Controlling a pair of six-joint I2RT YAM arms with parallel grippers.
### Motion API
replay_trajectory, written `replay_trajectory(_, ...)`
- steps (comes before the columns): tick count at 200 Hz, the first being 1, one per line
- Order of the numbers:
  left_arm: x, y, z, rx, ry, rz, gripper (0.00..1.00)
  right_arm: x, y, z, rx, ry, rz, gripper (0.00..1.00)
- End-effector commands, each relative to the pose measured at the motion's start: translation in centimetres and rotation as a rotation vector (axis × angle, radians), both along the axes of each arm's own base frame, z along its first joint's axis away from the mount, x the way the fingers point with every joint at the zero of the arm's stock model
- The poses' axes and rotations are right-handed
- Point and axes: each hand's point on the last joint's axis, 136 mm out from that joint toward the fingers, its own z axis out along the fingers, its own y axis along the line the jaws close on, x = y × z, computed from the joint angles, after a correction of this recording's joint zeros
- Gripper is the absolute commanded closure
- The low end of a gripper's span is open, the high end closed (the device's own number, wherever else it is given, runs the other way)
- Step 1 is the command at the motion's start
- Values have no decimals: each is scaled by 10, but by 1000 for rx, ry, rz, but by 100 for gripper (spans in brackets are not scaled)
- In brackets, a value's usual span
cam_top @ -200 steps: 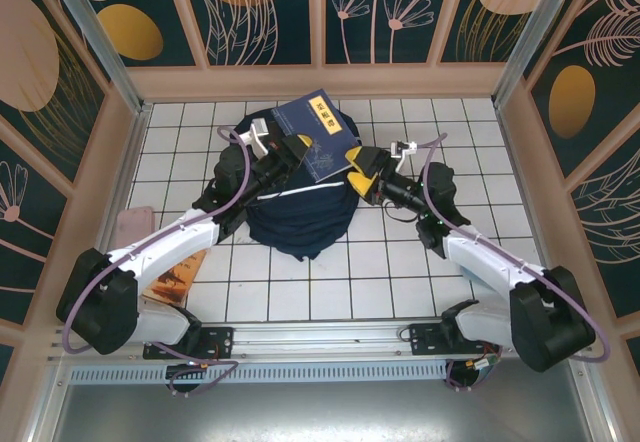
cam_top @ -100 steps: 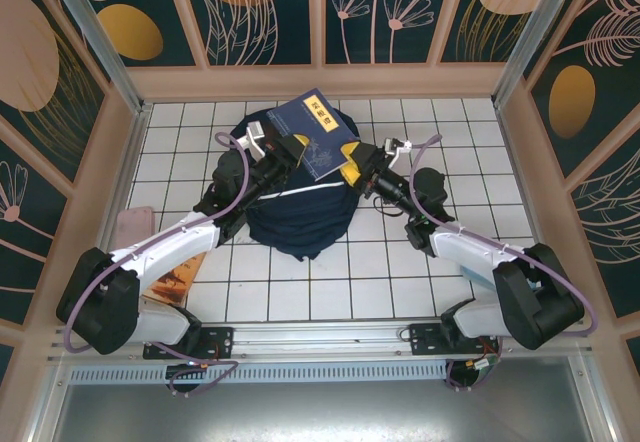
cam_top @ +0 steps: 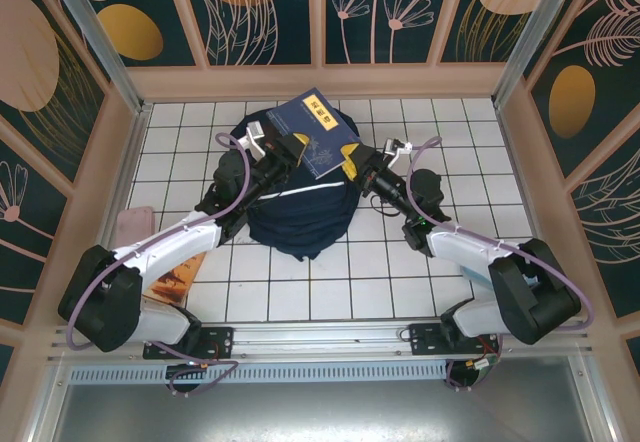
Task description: Pack the student bag
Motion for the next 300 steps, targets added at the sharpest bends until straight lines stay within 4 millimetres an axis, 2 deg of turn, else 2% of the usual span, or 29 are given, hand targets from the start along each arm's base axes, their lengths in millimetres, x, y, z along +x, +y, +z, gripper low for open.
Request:
replay_trajectory(1, -1, -1, 15, -44, -46, -10, 97, 4, 0, 20, 16, -75, -30, 68)
replay_trajectory(20, -1, -2, 12, -49, -35, -16, 96, 1, 10, 22, -5, -88, -3, 68)
replay_trajectory(49, -2, -5, 10, -62, -30, -30, 97, 3, 14, 22, -5, -84, 0, 70)
replay_trajectory(76, -1, -2, 5, -54, -16, -19, 95, 4, 10, 16, -10, -78, -25, 79)
replay_trajectory(84, -2, -2, 3, -48, -9, -15, 92, 5, 8, 13, -19, -76, -40, 85)
replay_trajectory(96, -2, 0, -2, -28, 4, -4, 82, 6, 3, 10, -45, -79, -65, 94)
replay_trajectory(111, -2, 5, -13, 15, 39, 17, 63, 7, -4, 5, -94, -76, -101, 100)
replay_trajectory(131, -4, 15, -34, 116, 87, 56, 35, 5, -16, 0, -210, -87, -162, 100)
replay_trajectory(136, -5, 17, -39, 146, 95, 60, 30, 3, -20, -2, -245, -86, -175, 100)
replay_trajectory(140, -6, 19, -43, 177, 98, 64, 27, 9, -32, -3, -279, -88, -215, 100)
replay_trajectory(156, -11, 26, -61, 315, 112, 64, 20, 9, -56, -5, -383, -94, -283, 100)
replay_trajectory(188, -23, 34, -92, 578, 122, 0, 15, 6, -107, -15, -524, -55, -379, 100)
replay_trajectory(216, -33, 37, -116, 761, 159, -75, 13, 3, -135, -24, -611, 5, -412, 100)
replay_trajectory(243, -41, 29, -126, 933, 121, -146, 13, 1, -149, -32, -678, 55, -423, 100)
replay_trajectory(249, -45, 29, -134, 988, 117, -172, 13, 1, -151, -33, -684, 59, -424, 100)
replay_trajectory(253, -42, 24, -127, 1011, 91, -180, 13, 2, -153, -34, -688, 66, -427, 100)
replay_trajectory(264, -47, 14, -129, 1110, 47, -243, 13, 2, -156, -36, -693, 77, -431, 100)
replay_trajectory(300, -53, 0, -155, 1466, 32, -386, 18, 3, -165, -45, -689, 120, -445, 100)
